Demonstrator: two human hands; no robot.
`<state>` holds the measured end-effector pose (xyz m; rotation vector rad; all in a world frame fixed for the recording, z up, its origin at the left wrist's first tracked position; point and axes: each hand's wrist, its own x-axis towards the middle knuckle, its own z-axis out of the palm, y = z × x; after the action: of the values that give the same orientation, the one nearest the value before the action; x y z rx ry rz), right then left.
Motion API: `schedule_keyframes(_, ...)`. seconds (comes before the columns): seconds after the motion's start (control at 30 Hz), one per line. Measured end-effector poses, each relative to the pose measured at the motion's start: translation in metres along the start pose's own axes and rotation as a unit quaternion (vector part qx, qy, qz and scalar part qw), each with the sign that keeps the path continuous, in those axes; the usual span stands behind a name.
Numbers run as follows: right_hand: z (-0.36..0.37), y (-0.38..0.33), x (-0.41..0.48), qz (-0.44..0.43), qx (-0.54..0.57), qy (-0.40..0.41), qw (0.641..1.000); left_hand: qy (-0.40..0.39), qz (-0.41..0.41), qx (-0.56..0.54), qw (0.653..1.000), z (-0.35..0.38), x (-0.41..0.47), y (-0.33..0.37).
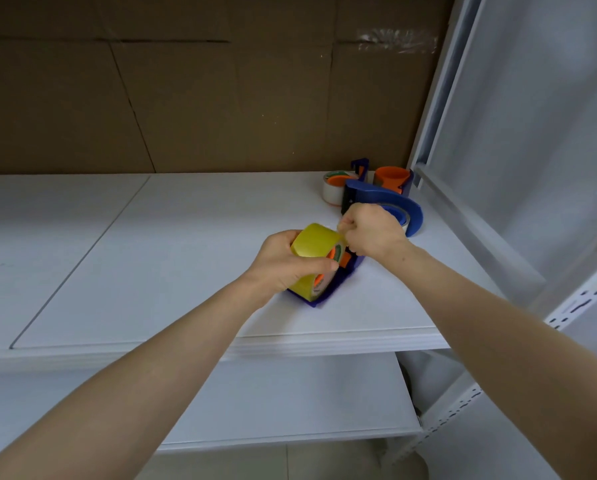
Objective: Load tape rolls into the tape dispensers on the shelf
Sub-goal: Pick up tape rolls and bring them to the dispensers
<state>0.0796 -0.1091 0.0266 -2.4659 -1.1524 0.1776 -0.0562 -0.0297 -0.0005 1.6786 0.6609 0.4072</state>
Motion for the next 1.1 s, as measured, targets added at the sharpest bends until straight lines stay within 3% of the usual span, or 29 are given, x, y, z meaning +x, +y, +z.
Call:
schedule_keyframes(0.3, 0.011, 0.02, 0.01, 0.083, 0.109, 0.013, 0.99, -0.045, 0.008, 0.007, 0.999, -0.011, -0.002, -0.001)
schedule_keyframes(0.37, 0.006, 0.026, 0.012, 0.105, 0.183, 0.023, 0.977, -0.038, 0.002, 0.001, 0.999, -0.014, -0.002, -0.001)
schedule_keyframes(0.43, -0.002, 0.027, 0.012, 0.145, 0.344, 0.009, 0.928, -0.039, -0.003, -0.007, 0.999, -0.018, -0.002, -0.003)
schedule_keyframes(0.5, -0.01, 0.028, 0.01, 0.187, 0.509, -0.026, 0.84, -0.042, -0.013, -0.004, 0.999, -0.022, -0.002, -0.006)
schedule_keyframes(0.57, -0.015, 0.027, 0.008, 0.197, 0.588, -0.061, 0.782, -0.048, -0.018, -0.01, 0.999, -0.025, -0.003, -0.009)
schedule_keyframes(0.6, -0.017, 0.025, 0.008, 0.185, 0.59, -0.072, 0.782, -0.053, -0.014, -0.012, 0.998, -0.025, -0.003, -0.009)
schedule_keyframes(0.67, -0.019, 0.02, 0.009, 0.141, 0.536, -0.07, 0.83, -0.065, 0.003, -0.002, 0.998, -0.024, -0.003, -0.008)
schedule_keyframes(0.73, -0.021, 0.014, 0.009, 0.101, 0.458, -0.027, 0.883, -0.079, 0.008, 0.015, 0.997, -0.021, -0.002, -0.007)
schedule_keyframes(0.8, -0.018, 0.012, 0.012, 0.079, 0.422, 0.016, 0.903, -0.091, 0.008, 0.017, 0.996, -0.018, -0.001, -0.008)
schedule_keyframes(0.93, 0.004, 0.018, 0.016, 0.103, 0.416, 0.059, 0.902, -0.074, 0.019, -0.019, 0.997, -0.014, 0.0, -0.011)
schedule_keyframes(1.1, 0.025, 0.02, 0.017, 0.157, 0.45, 0.091, 0.874, -0.059, -0.014, -0.094, 0.994, -0.014, 0.002, -0.014)
